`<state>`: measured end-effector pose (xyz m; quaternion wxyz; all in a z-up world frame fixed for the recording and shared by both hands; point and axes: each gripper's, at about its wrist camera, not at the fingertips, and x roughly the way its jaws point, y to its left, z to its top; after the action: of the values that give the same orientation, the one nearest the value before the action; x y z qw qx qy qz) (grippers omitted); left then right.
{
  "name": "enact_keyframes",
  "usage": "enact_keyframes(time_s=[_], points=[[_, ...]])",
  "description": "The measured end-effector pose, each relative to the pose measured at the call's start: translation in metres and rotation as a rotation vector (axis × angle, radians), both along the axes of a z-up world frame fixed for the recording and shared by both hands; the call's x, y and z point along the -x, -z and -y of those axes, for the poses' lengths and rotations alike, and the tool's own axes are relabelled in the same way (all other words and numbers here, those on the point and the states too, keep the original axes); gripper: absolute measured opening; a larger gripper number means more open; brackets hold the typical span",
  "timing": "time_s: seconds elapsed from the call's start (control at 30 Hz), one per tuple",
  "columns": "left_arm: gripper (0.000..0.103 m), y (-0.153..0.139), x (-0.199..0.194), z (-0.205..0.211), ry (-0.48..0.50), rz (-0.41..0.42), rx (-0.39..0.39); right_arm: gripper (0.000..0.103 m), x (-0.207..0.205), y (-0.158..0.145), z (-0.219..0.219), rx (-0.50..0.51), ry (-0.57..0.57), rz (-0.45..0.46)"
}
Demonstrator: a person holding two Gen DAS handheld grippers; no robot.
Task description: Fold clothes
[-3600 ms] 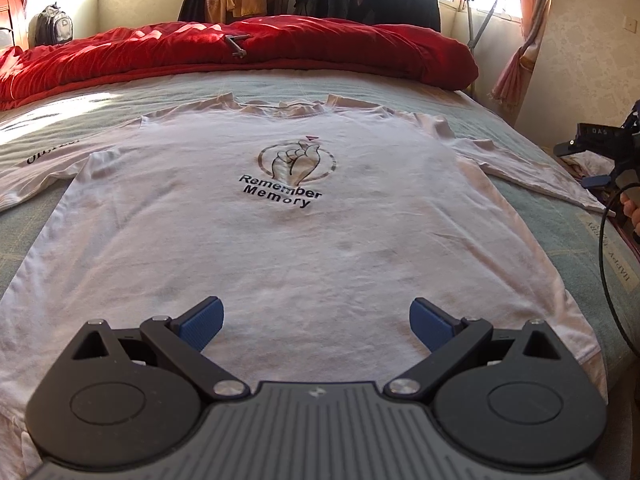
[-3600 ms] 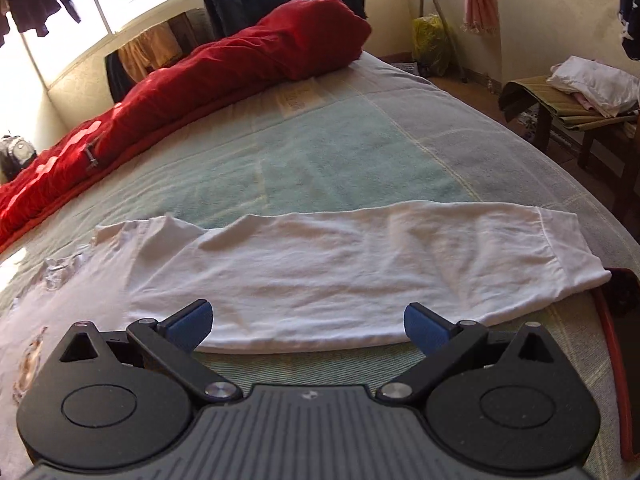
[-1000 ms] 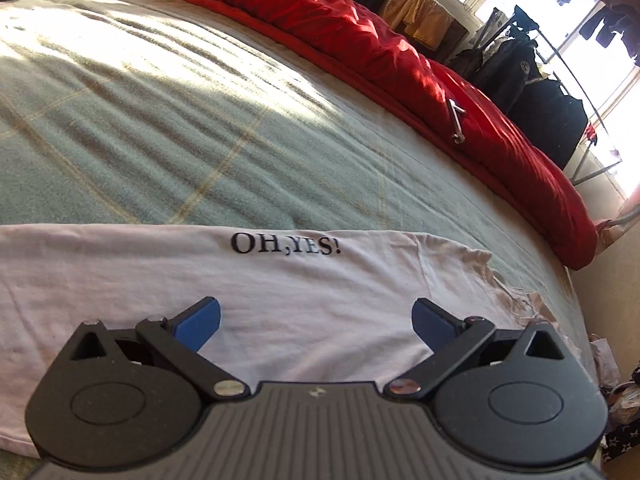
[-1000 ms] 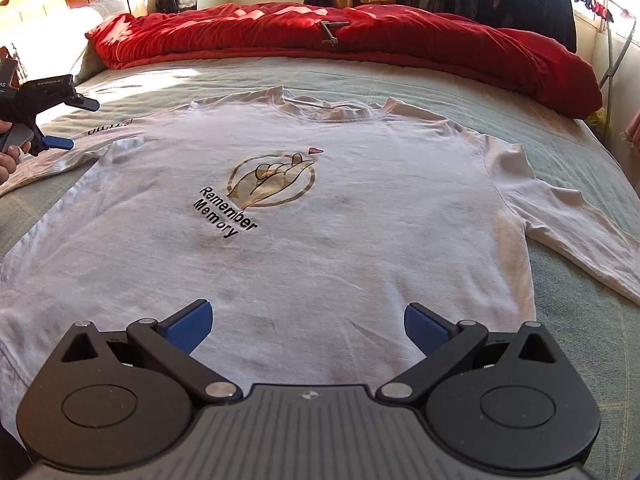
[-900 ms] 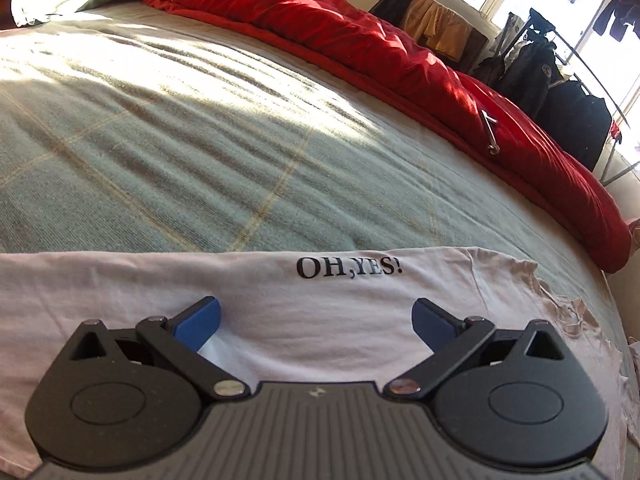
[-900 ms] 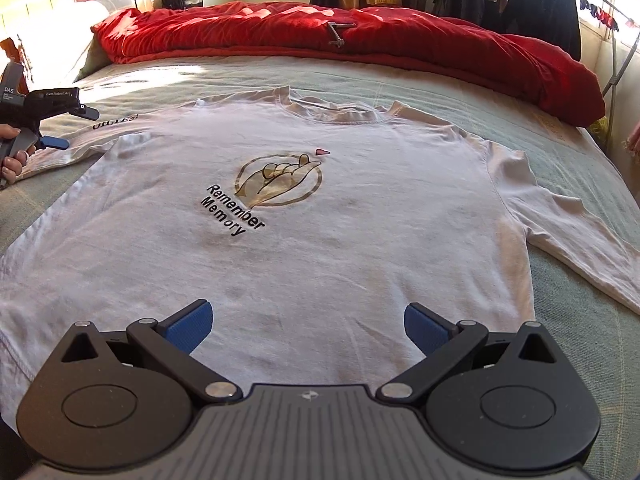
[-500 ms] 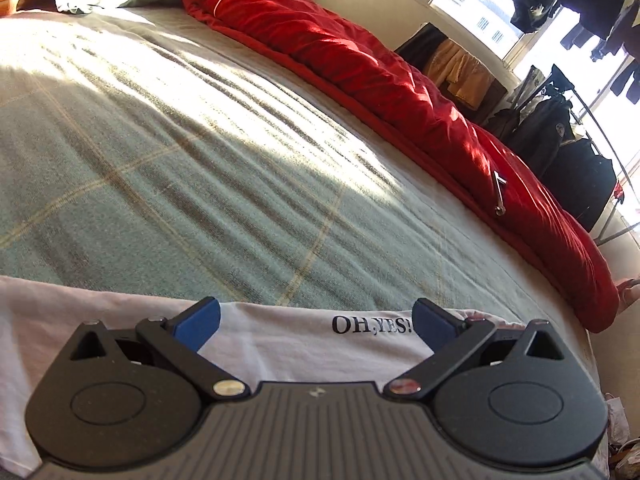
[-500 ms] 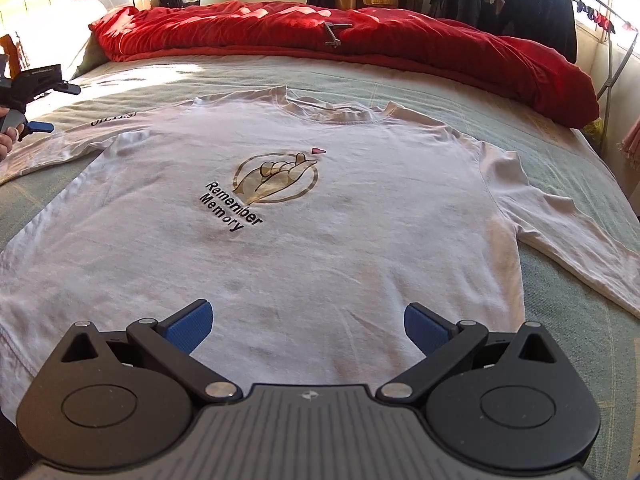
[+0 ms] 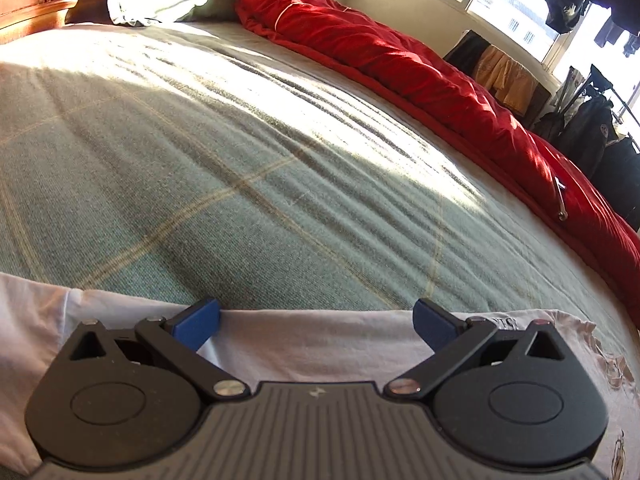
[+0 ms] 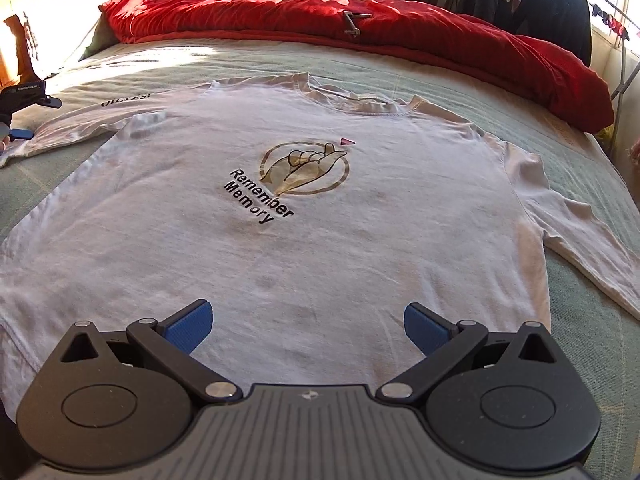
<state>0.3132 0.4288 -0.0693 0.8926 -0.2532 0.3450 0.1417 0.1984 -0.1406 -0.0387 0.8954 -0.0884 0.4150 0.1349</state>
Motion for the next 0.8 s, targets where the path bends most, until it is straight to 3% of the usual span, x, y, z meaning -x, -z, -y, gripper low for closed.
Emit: enact_keyframes(time_s=[0.1, 0.2, 0.53, 0.63, 0.73, 0.8], points=[[0.102, -0.012, 0.004, -0.001, -0.021, -0.023, 0.002, 0.103, 0.003, -0.004, 0.002, 0.001, 0.006, 0.011], [0.102, -0.023, 0.032, -0.001, -0.003, 0.032, 0.027, 0.103, 0.005, -0.006, 0.004, -0.005, 0.012, 0.016], [0.102, -0.003, 0.094, -0.030, 0.001, 0.054, 0.038, 0.103, 0.010, -0.005, -0.012, -0.002, -0.036, 0.005], [0.101, -0.018, 0.093, -0.026, -0.079, 0.040, -0.010, 0.103, 0.015, -0.010, -0.013, 0.005, -0.048, 0.020], [0.101, -0.033, 0.085, -0.005, -0.016, 0.039, -0.018, 0.103, 0.014, -0.010, -0.010, 0.005, -0.030, 0.018], [0.101, -0.040, 0.075, 0.020, 0.104, 0.079, 0.035, 0.103, 0.011, -0.008, -0.009, -0.003, -0.015, 0.008]])
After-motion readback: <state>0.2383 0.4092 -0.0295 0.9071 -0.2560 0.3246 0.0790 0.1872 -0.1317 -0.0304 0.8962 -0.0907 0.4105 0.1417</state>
